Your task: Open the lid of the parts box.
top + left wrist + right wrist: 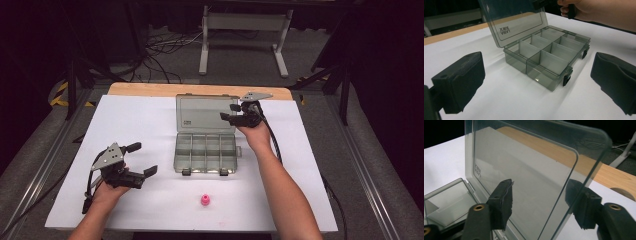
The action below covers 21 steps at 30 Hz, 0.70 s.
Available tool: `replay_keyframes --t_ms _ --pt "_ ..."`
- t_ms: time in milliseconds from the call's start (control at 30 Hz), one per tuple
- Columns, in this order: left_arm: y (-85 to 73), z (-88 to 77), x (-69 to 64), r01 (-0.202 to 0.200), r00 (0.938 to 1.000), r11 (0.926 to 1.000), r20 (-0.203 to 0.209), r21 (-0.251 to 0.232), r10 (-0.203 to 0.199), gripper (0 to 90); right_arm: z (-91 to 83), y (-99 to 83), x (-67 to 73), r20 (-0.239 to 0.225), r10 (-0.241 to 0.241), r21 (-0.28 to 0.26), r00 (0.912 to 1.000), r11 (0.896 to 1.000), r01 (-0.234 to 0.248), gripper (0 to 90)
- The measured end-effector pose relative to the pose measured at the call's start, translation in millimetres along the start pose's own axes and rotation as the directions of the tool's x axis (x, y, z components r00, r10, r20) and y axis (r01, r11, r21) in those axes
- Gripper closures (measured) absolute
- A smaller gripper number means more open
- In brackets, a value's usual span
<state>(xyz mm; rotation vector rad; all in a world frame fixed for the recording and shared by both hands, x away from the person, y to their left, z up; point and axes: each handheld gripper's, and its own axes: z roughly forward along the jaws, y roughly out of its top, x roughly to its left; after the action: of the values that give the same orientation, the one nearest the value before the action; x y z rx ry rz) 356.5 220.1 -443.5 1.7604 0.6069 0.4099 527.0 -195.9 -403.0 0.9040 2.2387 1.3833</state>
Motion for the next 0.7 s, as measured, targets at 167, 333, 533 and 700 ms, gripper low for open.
replay_keyframes --t_ms 167,333,533,700 --pt "0.0 -0.5 0.5 0.001 1.0 1.0 -0.002 -0.002 -0.001 0.4 6.2 -2.6 -2.2 0.004 0.016 0.001 0.9999 1.0 -0.016 34.0" --pt "-0.1 -0.5 0.6 0.001 1.0 1.0 -0.001 -0.001 -0.001 0.4 13.0 -6.1 -4.5 0.011 0.031 0.019 0.9995 0.999 -0.031 30.6" --pt "-0.2 -0.5 0.8 0.001 1.0 1.0 -0.003 -0.001 -0.001 0.4 17.2 -9.2 -5.8 0.015 0.044 0.029 0.9989 0.999 -0.044 28.7" --pt "-0.2 -0.6 1.1 0.001 1.0 1.0 -0.002 -0.002 -0.001 0.4 21.2 -13.1 -6.6 0.023 0.055 0.057 0.9982 0.997 -0.056 26.6"
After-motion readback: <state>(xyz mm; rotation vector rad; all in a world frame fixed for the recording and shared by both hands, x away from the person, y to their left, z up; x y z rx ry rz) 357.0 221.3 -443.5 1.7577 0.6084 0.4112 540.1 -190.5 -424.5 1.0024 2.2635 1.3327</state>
